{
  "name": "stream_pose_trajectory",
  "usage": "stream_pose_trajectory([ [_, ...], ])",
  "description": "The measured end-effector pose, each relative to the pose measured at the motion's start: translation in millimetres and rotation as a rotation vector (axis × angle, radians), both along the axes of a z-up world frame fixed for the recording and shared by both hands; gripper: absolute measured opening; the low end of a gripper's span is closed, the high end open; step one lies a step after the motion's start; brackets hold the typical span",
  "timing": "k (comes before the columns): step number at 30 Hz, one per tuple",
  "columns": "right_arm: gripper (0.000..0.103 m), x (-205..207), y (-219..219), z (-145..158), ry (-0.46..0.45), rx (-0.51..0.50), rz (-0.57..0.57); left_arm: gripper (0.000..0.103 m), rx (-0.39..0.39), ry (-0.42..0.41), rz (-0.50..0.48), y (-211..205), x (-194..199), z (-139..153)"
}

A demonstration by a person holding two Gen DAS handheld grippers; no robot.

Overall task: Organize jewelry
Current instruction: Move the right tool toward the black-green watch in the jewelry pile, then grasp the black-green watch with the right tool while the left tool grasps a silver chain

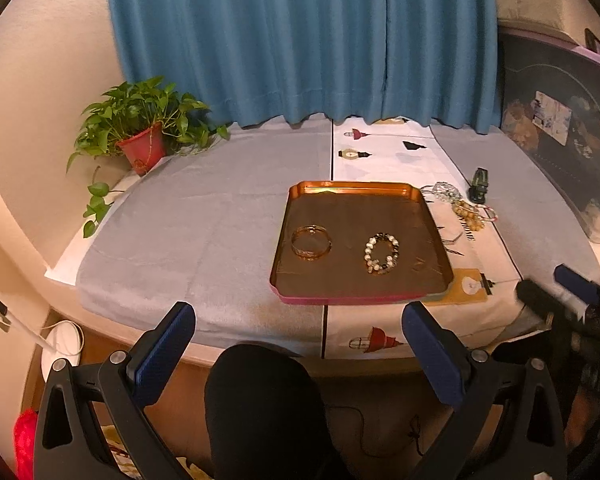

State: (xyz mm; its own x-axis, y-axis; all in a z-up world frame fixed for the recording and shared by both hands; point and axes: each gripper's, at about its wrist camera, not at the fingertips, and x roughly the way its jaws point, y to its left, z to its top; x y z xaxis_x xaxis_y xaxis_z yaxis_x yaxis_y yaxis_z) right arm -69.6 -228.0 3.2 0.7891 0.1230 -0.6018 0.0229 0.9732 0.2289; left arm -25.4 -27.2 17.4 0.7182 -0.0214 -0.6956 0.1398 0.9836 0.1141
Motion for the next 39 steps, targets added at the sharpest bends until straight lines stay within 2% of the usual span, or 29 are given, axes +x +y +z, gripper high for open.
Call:
stream_pose_trajectory([
  [6, 0.087, 62, -66, -24, 0.043, -0.062, -0.191, 0.102, 0.004, 0.047, 0.020, -10, 36, -10],
  [11, 0.087, 124, -126, -51, 0.109, -0.051, -0.332, 0.102, 0.030, 0.075, 0.024, -28, 67, -21],
  [19, 0.087, 226, -175, -94, 0.182, -0.010, -0.381, 0.102, 0.071, 0.103, -0.010, -71, 111, -32],
  [22, 0.087, 245, -182, -102, 0.181, 0.008, -0.376, 0.102, 0.084, 0.105, -0.029, -90, 125, -36],
  [23, 0.084, 252, -184, -103, 0.172, 0.007, -0.367, 0.102, 0.087, 0.109, -0.036, -97, 129, -37],
  [25, 0.037, 257, -185, -104, 0.144, -0.009, -0.356, 0.102, 0.086, 0.119, -0.057, -112, 139, -40],
  [26, 0.025, 257, -190, -104, 0.127, 0.012, -0.341, 0.102, 0.084, 0.126, -0.067, -120, 145, -41],
  [29, 0.024, 242, -211, -102, 0.093, 0.059, -0.394, 0.102, 0.059, 0.140, -0.106, -149, 163, -42],
  [34, 0.025, 218, -254, -102, 0.086, 0.058, -0.477, 0.102, 0.004, 0.172, -0.191, -206, 196, -48],
  [39, 0.025, 204, -286, -101, 0.070, 0.055, -0.518, 0.102, -0.019, 0.312, -0.250, -257, 230, -72],
])
